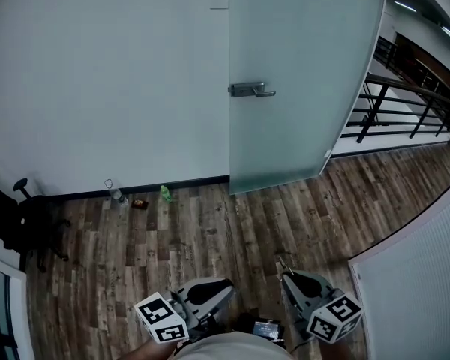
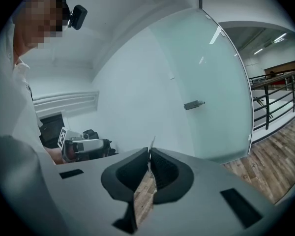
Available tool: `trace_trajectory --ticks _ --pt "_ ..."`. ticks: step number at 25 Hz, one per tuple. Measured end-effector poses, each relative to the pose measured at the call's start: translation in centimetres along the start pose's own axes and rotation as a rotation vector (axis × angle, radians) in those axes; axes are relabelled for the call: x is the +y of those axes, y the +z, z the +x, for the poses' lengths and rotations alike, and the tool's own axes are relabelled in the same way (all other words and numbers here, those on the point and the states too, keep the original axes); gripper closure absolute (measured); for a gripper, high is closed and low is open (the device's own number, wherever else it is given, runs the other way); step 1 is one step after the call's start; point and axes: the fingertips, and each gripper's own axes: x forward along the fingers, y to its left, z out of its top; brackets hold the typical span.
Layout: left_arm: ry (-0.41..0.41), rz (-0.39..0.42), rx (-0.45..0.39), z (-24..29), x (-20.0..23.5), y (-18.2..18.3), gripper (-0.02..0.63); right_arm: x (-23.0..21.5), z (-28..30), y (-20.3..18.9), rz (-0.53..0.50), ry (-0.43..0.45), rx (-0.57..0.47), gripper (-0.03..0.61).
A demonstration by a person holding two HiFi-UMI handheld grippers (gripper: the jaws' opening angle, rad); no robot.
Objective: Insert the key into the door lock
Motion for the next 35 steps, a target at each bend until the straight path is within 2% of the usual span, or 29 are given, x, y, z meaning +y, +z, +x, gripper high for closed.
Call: trace_trajectory --ticks 10,35 --pt "0.03 0.027 -0.019 -0.3 1.1 1.4 0.568 -1.1 0.7 1.2 -0.024 -0.041 -0.011 0.557" --pt "0.116 0.025 -0.071 2.5 1.8 1.2 0.568 -5.7 -0.7 0.4 -0.041 -0.093 -0.004 0.557"
